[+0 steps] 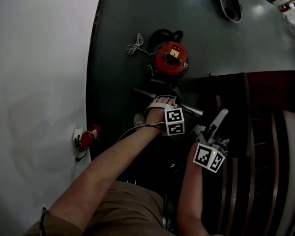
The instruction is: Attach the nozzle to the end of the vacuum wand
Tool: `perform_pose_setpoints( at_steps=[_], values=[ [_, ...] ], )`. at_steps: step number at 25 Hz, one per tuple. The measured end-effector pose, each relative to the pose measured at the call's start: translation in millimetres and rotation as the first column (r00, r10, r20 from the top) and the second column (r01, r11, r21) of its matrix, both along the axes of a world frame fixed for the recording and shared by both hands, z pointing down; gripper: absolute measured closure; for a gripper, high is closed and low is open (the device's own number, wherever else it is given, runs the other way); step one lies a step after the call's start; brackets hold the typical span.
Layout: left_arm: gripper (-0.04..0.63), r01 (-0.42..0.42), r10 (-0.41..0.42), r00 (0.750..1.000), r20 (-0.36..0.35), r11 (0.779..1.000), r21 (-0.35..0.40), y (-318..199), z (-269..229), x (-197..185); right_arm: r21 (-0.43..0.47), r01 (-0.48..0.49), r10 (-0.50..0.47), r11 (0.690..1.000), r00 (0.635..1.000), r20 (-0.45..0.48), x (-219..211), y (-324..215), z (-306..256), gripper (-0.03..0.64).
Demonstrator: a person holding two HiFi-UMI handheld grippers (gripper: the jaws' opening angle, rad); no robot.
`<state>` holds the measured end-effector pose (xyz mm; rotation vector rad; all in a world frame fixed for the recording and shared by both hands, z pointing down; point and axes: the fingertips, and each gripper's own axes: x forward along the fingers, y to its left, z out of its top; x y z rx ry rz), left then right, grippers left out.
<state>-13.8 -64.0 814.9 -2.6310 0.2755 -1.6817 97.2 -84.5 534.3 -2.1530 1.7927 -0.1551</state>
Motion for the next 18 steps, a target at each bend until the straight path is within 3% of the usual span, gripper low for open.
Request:
perform_pose_setpoints(
  at_steps=[6, 10, 13, 18],
  values=[
    [0.440, 0.052, -0.052, 0.999, 0.012, 0.998, -0.027, -1, 6, 7, -0.005, 0.027, -0.027, 1.000, 1.000, 0.013, 7, -3, 6, 0.364],
    [0.437, 0.045, -0.049, 0.998, -0.025, 0.992, -0.119, -1, 7, 15, 0.004, 0.086, -0.086, 0.996, 0.996, 0.009, 14, -9, 7, 0.364],
    [0.425, 0.035, -0.042, 0.998, -0.056, 0.992, -0.125, -4, -3, 12, -0.006, 0.086, -0.086, 0.996, 0.996, 0.015, 29, -15, 12, 0.364],
    [0.417, 0.097, -0.117, 0.985, -0.128, 0.984, -0.152, -6, -29, 8, -0.047, 0.098, -0.095, 0.994, 0.993, 0.069, 69, -23, 34, 0.364]
  ],
)
